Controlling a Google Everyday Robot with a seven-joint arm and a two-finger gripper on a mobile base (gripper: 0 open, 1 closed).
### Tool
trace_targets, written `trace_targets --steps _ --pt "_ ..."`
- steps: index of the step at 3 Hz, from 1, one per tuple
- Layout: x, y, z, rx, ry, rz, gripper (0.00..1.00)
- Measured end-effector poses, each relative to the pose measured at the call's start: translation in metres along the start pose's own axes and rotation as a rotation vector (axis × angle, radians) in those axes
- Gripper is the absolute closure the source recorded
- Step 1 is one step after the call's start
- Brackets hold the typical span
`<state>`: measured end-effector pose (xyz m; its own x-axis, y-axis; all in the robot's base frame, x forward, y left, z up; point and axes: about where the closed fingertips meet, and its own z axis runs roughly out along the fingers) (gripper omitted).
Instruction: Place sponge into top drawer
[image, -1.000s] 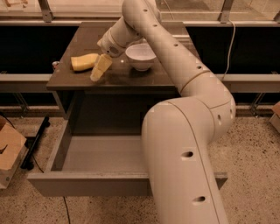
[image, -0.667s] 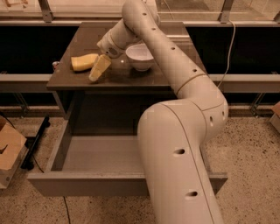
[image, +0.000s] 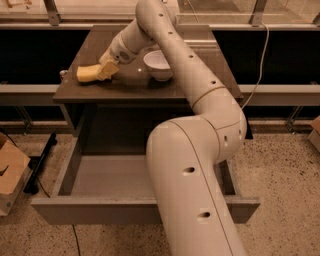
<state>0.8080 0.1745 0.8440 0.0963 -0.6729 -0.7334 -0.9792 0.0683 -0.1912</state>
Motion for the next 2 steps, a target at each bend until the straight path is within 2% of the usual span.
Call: trace_targets --steps 2 --pt "0.0 0.0003 0.0018 -0.005 0.001 0.02 0.98"
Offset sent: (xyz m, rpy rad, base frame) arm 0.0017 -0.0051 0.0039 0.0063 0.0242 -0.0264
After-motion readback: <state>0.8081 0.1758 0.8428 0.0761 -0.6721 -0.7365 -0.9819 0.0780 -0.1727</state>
